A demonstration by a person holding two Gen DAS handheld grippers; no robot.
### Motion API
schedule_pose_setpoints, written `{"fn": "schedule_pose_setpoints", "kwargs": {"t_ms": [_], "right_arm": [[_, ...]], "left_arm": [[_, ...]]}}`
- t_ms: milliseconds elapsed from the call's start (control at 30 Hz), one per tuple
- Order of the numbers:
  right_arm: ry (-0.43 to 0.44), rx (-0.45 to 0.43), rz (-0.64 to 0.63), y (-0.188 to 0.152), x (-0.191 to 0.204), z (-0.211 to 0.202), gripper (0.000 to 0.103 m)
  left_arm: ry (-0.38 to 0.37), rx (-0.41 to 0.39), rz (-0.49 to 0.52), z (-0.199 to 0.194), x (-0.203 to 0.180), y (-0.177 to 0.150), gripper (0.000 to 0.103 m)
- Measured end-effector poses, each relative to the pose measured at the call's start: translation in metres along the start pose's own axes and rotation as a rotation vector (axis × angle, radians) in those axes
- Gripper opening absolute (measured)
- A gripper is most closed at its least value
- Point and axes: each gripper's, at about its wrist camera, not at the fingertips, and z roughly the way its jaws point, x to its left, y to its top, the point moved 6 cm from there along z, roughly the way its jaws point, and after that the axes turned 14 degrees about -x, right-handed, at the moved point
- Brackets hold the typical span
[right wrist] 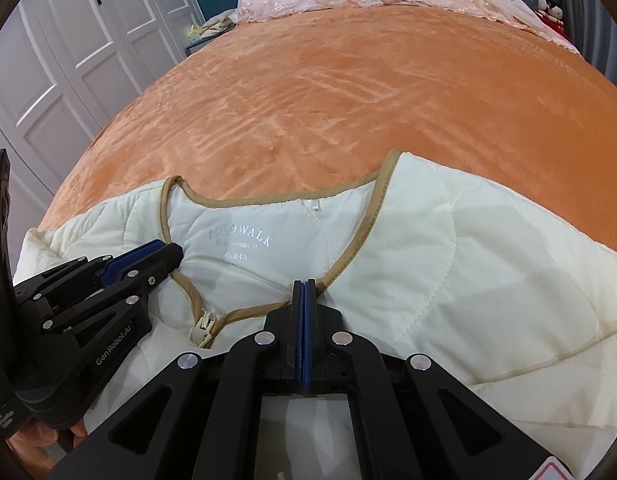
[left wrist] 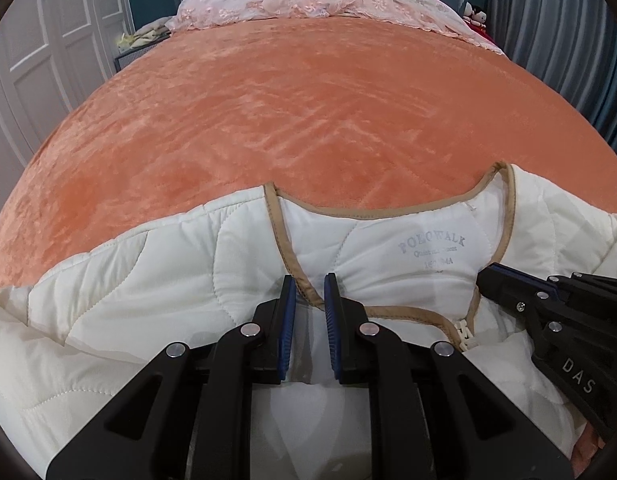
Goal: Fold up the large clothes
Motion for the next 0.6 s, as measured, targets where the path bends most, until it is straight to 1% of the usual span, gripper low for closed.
{"fn": "schedule_pose_setpoints", "kwargs": {"t_ms": [200,300,367,400,433,467,500,533,567,600], "right_arm": [[-0.005,-0.027,0.011,0.002,-0.001,0.000,0.000],[-0.004,-0.055,0.034,0.005,-0.005,-0.005,0.000],[-0.049,-0.101,0.069,0.010,-0.015,-0.018,0.000],[-0.098,-0.140,0.106,0.015,-0.026,-0.031,0.000],[-0.127,-0.172,0.138,0.018,-0.034,-0.044,0.005],[-0.151,-0.218,0.178,0.021,-0.045,-0.065,0.015],[-0.173,-0.240,0.195,0.022,-0.052,-0.079,0.023],[-0.175,-0.260,0.209,0.022,-0.061,-0.102,0.024],[-0.169,-0.264,0.211,0.021,-0.066,-0.115,0.025],[-0.166,-0.263,0.211,0.018,-0.072,-0.131,0.026]], "left_arm": [[0.029,-0.009,0.013,0.001,-0.001,0.001,0.015],[0.066,-0.016,-0.005,-0.003,0.005,0.005,0.015],[0.087,-0.013,-0.036,-0.008,0.014,0.007,0.016],[0.098,-0.014,-0.053,-0.013,0.018,0.009,0.018],[0.104,-0.019,-0.069,-0.019,0.023,0.011,0.026],[0.123,-0.027,-0.094,-0.029,0.030,0.012,0.051],[0.168,-0.042,-0.113,-0.042,0.040,0.013,0.067],[0.212,-0.074,-0.131,-0.058,0.050,0.015,0.077],[0.200,-0.117,-0.159,-0.082,0.062,0.016,0.077],[0.184,-0.118,-0.169,-0.093,0.067,0.014,0.077]]}}
